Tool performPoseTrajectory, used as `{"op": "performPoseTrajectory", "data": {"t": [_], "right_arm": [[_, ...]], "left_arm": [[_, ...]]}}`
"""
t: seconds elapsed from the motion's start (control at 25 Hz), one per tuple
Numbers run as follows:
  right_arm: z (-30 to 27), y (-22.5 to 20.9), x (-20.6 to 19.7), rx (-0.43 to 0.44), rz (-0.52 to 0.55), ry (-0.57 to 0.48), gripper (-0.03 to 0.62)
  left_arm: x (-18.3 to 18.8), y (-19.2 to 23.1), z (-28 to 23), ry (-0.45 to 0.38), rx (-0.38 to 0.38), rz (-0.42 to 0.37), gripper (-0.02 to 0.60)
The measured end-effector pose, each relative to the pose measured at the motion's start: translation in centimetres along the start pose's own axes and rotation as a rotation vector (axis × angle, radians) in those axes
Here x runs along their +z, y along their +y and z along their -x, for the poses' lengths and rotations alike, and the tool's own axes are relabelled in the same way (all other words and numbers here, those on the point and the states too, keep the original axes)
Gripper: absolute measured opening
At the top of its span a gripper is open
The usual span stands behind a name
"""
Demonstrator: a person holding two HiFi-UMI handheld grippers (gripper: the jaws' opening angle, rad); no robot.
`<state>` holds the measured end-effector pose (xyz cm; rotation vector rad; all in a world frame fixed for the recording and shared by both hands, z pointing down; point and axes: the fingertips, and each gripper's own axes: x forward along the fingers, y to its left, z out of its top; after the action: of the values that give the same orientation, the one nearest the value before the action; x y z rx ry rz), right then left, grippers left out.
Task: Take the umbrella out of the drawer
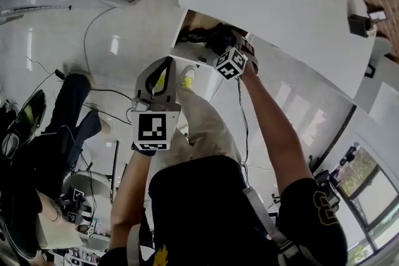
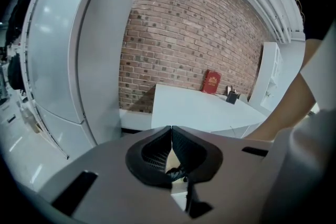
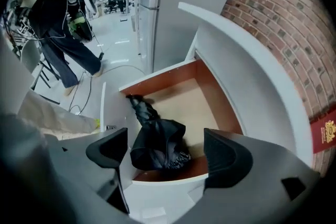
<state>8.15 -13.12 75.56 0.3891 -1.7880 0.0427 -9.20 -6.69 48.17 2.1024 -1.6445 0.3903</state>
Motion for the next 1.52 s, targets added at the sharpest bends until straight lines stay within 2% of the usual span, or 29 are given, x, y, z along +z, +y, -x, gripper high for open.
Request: {"op": "performPoseTrajectory", "data": {"t": [0.16,0.4,0.56,0.72,0.84,1.16,1.32,1.52], "right_arm": [[-3.1,0.1,-1.3,0.013,0.111,0.055,0.462],[-7.3,1.2,-1.9,0.037,0.34,0.11,0.462],[-10.3,1.3,-1.3,0.003,0.452,0.124,0.462],[-12.4,2.1,-1.6,0.004,0.56,0.153,0.462],[-13.6,2.2,-2.2,0.005,0.6,0.174,0.462],[-16.6,2.7,-4.1,-0.021,0.656,0.22,0.46],[-17.4,3.4,-4.9,-0.03,0.684,0.235,0.46],[-18.0,3.2,-4.6,-0.049,0.688,0.228,0.46]], "left_arm": [[-0.9,0.3,-0.8,-0.001,0.021,0.023,0.018],[-2.6,1.4,-1.8,-0.004,0.083,0.111,0.018],[-4.9,2.5,-2.7,0.017,0.097,0.12,0.018],[-6.1,3.1,-3.2,0.022,0.126,0.172,0.018],[-6.5,3.1,-3.6,0.023,0.144,0.215,0.018],[-8.8,3.5,-4.7,0.04,0.142,0.243,0.018],[-10.4,3.8,-4.5,0.053,0.128,0.185,0.018],[-10.9,4.2,-4.6,0.053,0.13,0.187,0.018]]}}
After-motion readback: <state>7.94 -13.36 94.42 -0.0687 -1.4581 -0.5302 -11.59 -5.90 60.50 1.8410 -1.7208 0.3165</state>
